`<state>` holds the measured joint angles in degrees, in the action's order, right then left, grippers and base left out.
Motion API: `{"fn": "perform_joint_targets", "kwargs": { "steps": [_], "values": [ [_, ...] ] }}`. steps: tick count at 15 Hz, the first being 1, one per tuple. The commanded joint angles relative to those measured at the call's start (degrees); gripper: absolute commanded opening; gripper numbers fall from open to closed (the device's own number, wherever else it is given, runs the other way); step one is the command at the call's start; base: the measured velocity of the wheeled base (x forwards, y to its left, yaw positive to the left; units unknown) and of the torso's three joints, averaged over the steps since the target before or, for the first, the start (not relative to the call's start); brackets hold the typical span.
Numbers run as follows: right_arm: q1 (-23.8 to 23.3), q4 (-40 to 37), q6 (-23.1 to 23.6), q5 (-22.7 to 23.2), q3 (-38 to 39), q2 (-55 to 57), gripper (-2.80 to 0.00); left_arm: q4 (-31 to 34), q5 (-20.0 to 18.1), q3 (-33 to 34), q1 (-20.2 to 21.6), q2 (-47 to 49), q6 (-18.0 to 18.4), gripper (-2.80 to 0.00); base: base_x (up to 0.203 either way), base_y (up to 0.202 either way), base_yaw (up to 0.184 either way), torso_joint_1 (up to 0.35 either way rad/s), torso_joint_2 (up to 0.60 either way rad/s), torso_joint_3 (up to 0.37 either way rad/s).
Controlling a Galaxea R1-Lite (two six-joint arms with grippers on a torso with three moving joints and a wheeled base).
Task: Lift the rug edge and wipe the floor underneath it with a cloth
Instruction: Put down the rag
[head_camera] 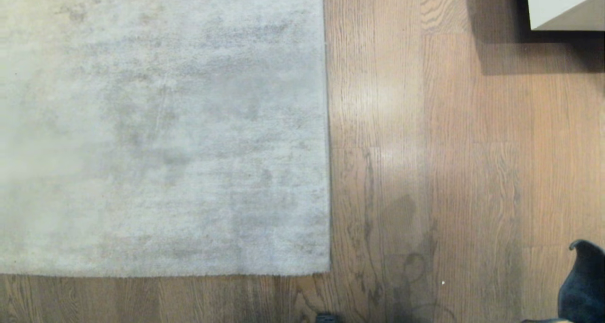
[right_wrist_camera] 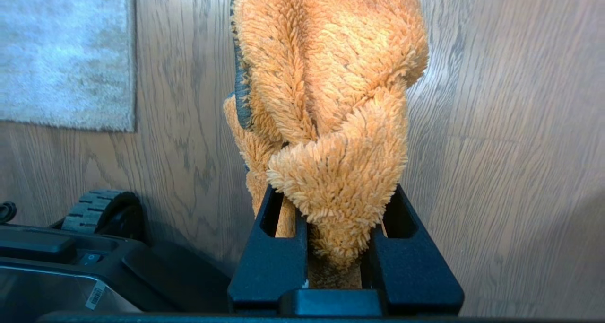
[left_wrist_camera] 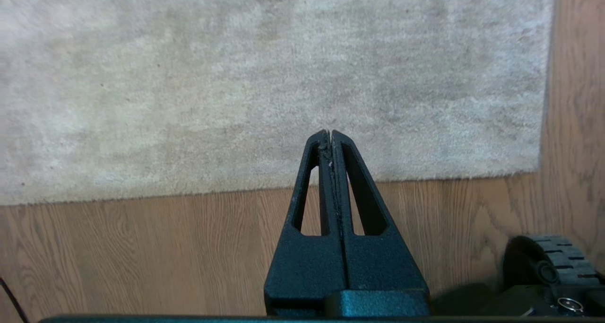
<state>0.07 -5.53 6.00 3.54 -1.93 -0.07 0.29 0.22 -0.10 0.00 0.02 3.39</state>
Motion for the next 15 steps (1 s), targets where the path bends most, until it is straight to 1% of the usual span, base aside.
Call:
{"fn": "perform_joint_targets", "kwargs": {
  "steps": [1, 15],
  "values": [
    [0.01, -0.03, 0.07, 0.06, -0.09, 0.07, -2.80, -0.03, 0.05, 0.01, 0.00, -0.02, 0.04, -2.80, 0.000, 0.000, 0.000, 0.006, 0.01, 0.211],
    [0.01, 0.00, 0.07, 0.06, -0.01, 0.07, -2.80, -0.03, 0.05, 0.01, 0.00, -0.02, -0.40, -2.80, 0.000, 0.000, 0.000, 0.002, 0.00, 0.199]
  ]
}}
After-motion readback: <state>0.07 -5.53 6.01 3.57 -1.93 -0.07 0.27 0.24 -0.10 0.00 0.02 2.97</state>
